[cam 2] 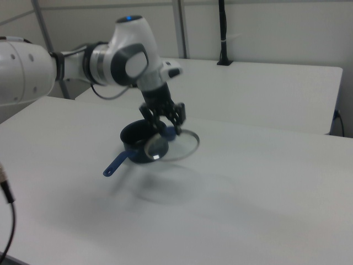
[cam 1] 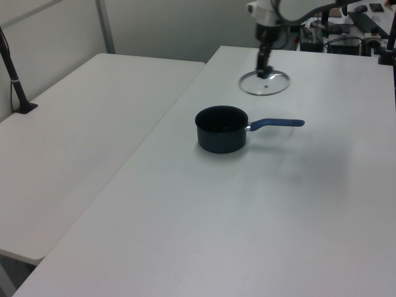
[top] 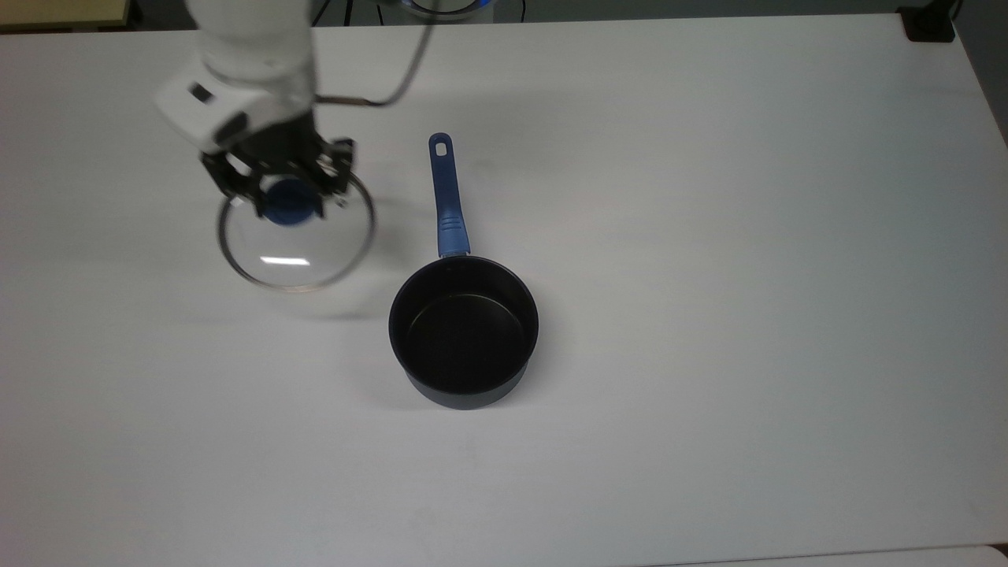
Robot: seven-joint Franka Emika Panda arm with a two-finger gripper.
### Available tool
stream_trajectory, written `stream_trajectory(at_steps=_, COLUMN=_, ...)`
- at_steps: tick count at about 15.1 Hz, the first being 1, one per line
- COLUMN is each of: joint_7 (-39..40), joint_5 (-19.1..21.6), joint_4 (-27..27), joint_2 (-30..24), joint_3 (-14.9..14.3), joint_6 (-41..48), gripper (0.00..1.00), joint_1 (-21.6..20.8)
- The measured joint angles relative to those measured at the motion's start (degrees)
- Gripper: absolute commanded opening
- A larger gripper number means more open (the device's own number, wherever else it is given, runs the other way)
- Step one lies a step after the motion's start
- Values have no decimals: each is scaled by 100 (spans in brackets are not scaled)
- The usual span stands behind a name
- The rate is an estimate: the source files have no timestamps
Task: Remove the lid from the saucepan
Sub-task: 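Carry the lid beside the saucepan handle and lower it onto the table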
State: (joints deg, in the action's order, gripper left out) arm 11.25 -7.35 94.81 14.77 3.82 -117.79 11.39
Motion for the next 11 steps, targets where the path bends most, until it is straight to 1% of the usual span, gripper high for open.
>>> stream_trajectory(at_steps=2, joint_7=262, joint_5=0, joint_4=964, joint_2=-516, joint_3=0, joint_6=-559, gripper=51, joint_1=267)
stream_trajectory(at_steps=4, joint_7=348, joint_5=0, joint_4=1940, joint_2=-1011, joint_3=2, joint_6=-1054, gripper=51, joint_1=351)
stream_trajectory(at_steps=5, joint_7=348, joint_5=0, joint_4=2304, joint_2=-1196, joint_3=17, joint_6=-1185, gripper=51, joint_1=341)
stream_trajectory(at_steps=7, joint_7=345, joint_5=0, joint_4=2743, joint_2=-1408, joint_3=77, joint_6=-1266, gripper=51, joint_1=316)
stream_trajectory(at_steps=9, joint_7=345, joint_5=0, joint_4=2936, joint_2=-1440, joint_3=94, joint_6=-1270, gripper=51, joint_1=273)
stream_trajectory(at_steps=11, joint_7=321, joint_5=0, joint_4=3049, joint_2=-1350, joint_3=98, joint_6=-1281, gripper=51, joint_1=150)
